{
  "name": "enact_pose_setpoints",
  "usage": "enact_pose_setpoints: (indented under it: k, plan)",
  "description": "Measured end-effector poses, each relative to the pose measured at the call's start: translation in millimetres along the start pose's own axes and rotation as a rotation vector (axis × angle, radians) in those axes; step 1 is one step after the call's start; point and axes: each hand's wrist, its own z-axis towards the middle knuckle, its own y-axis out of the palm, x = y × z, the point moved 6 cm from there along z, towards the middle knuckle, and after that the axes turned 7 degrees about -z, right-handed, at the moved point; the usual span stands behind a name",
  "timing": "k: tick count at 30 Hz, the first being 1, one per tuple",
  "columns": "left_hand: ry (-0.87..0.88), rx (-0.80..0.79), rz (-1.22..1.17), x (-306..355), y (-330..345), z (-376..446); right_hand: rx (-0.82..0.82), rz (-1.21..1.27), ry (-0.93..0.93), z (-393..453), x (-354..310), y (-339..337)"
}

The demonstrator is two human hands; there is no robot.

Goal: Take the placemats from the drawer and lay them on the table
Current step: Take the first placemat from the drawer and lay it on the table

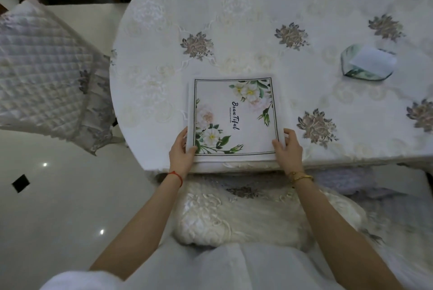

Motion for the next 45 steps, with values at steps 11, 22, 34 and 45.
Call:
enact_pose_setpoints:
  k: [11,22,34,45]
  plan:
    - [0.084,0.024,0.071,-9,12,1,0.027,0.01,-0.012,3,9,-7]
    - [0.111,0.043,0.164,-12,12,1,0.099,-0.239,-0.175,11,14,-16]
    - [0.608,-0.021,0.626,70,57,84,0.101,-0.582,-0.67,85,-72,28]
    - [0.612,-0.153,0.847,75,110,165,-0.144,-0.775,-0.838,147,-131,115]
